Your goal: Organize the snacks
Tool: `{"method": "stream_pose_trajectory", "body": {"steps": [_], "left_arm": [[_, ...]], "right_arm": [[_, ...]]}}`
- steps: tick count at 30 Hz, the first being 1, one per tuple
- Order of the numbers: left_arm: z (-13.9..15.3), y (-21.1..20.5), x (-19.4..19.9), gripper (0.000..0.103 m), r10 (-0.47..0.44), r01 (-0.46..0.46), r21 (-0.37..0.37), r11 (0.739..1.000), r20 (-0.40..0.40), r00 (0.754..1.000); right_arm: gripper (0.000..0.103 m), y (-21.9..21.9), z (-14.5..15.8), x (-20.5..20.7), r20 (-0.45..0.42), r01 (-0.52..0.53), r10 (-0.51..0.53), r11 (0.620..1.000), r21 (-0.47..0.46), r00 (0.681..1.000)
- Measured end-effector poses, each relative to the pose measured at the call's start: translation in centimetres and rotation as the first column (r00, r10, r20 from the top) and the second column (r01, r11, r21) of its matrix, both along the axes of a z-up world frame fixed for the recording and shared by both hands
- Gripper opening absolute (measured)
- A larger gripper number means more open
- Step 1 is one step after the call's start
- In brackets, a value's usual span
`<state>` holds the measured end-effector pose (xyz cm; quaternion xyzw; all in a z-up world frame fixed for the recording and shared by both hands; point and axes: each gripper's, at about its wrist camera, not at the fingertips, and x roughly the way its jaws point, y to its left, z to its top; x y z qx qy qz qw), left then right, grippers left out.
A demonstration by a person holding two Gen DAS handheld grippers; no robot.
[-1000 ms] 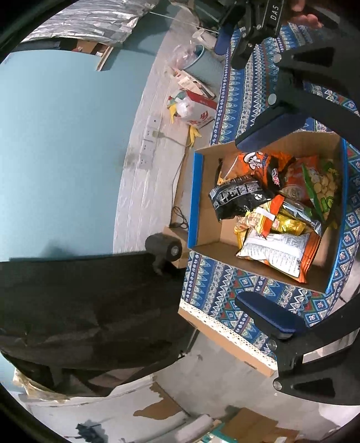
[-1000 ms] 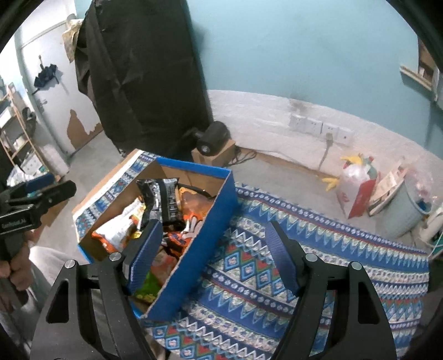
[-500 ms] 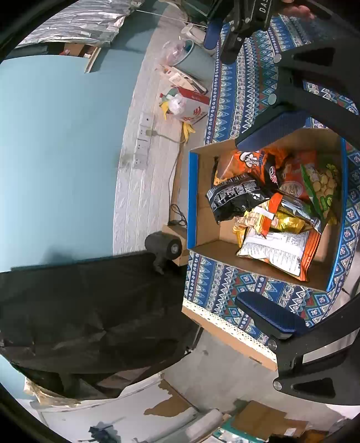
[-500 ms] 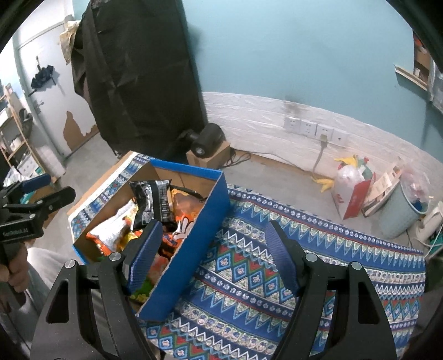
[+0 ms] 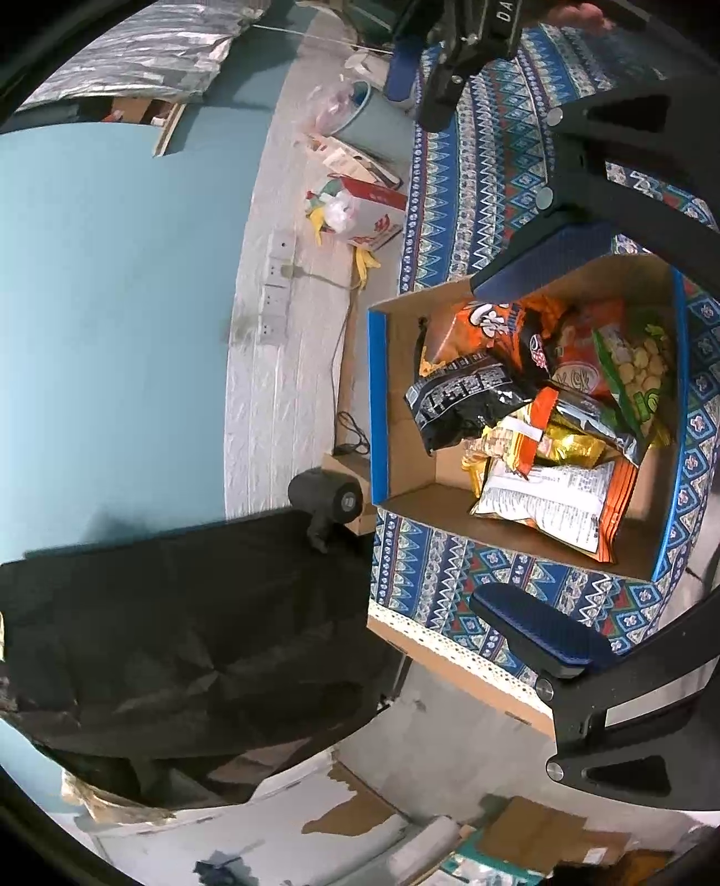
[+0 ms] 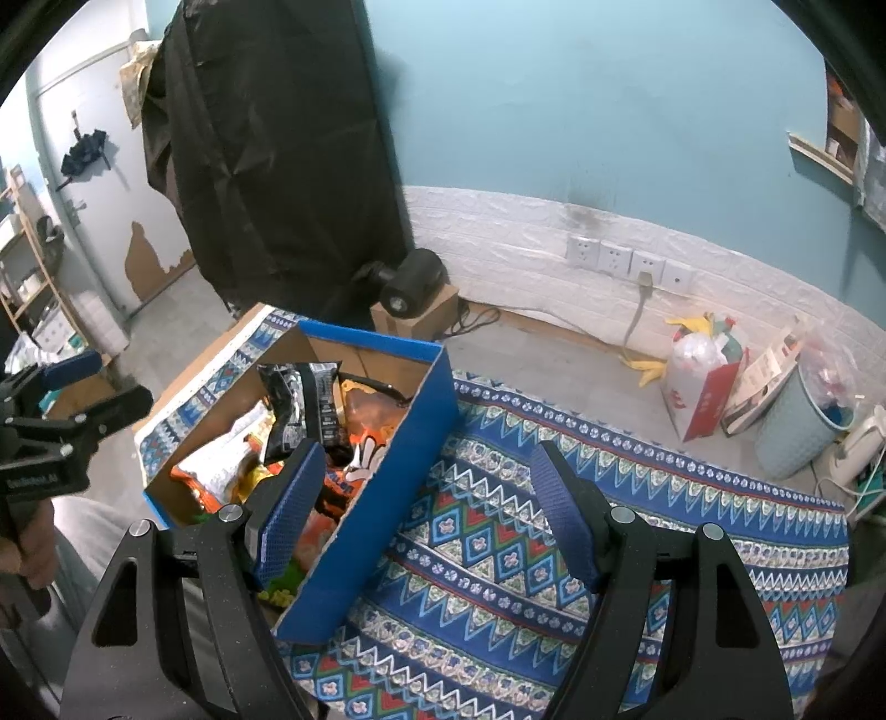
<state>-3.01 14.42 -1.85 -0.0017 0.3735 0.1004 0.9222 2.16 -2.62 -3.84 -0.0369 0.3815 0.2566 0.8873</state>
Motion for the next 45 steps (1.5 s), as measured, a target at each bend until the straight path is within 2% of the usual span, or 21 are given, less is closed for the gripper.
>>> {"method": "stream_pose_trajectory", "body": {"steps": [45], "left_arm": [[-0.02,-0.31,-0.01,0.102,0.006,-0.006,-0.005,1.0,-0.012,1.0]], "right_arm": [[0.075,-0.14,-0.23,-0.12,0.001,-0.008,0.008,1.0,-0.017,1.0]]}}
